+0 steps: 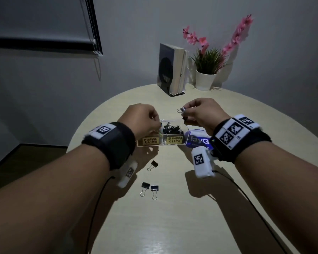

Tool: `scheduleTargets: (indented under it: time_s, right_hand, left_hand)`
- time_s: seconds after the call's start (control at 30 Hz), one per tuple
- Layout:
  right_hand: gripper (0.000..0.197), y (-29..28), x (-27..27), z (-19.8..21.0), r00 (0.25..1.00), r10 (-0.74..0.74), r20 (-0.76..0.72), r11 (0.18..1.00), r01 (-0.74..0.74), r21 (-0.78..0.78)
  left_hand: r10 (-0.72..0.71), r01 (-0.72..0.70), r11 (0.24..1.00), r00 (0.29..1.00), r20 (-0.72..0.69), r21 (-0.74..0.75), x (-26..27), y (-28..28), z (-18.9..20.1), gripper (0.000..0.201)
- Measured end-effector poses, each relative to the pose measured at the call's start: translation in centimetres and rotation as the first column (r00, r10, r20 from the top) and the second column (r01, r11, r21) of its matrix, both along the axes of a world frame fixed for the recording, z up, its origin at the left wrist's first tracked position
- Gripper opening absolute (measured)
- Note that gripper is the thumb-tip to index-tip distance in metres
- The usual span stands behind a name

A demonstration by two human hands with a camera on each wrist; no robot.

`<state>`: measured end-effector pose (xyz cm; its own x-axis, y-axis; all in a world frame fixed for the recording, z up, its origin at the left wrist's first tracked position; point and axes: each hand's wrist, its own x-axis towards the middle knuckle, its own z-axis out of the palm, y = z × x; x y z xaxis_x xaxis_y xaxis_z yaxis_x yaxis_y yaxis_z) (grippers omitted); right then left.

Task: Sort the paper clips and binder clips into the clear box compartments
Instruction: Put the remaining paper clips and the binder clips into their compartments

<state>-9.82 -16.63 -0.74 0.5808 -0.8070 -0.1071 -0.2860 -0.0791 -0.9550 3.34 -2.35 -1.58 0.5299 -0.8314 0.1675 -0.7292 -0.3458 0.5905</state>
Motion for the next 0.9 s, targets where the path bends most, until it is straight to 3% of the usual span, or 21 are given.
scheduleTargets:
  time_s: [0.17,0.33,0.47,0.53,0.6,0.7,0.77,0.9]
  right_hand:
    - [0.015,-1.0,2.2,-2.1,0.995,-0.054,-0.08,0.998,0.05,-0.044]
    - [0.007,-0.9,2.6,-3.4,0.965,-0.075,-0.252,0.955,-0.003,-0.295]
    - [0.022,-0.4,1.6,-2.8,0.942,-0.085,-0.326,0.878,-0.084,-0.472]
    - [0.016,1.3,0.2,-2.2,0.955,-0.089,-0.283,0.832,-0.085,-0.548]
    - [0.009,4.2,-1.3,-2.0,0.926,0.023,-0.376,0.795,-0.244,-0.555]
    - [0.019,9.6,-3.0,-3.0,0.719,0.285,-0.634,0.722,-0.596,-0.351]
    - [0.026,12.0,-3.3,-4.3,0.632,0.327,-0.702,0.664,-0.683,-0.305]
    - [0.033,13.9,-3.0,-5.9,0.634,0.327,-0.701,0.614,-0.706,-0.352]
  left_hand:
    - [0.095,-0.097,0.994,0.994,-0.057,-0.041,-0.3,-3.6,-1.7,0.007]
    - [0.066,-0.069,0.997,0.99,-0.128,-0.021,0.0,-3.6,-2.5,0.017]
    - [0.074,-0.078,0.994,0.996,-0.049,-0.079,0.4,-0.9,-1.4,0.009]
    - [-0.071,0.071,0.997,0.996,0.056,0.01,0.4,1.3,-0.9,0.008]
    - [-0.315,0.28,0.93,0.941,0.125,0.239,0.0,3.4,-1.1,0.018]
    - [-0.573,0.453,0.74,0.811,0.114,0.497,-0.6,4.8,-3.0,0.042]
    - [-0.62,0.488,0.705,0.777,0.113,0.515,-0.6,5.3,-4.2,0.04]
    - [-0.553,0.409,0.762,0.814,0.177,0.502,-0.2,6.4,-5.1,0.026]
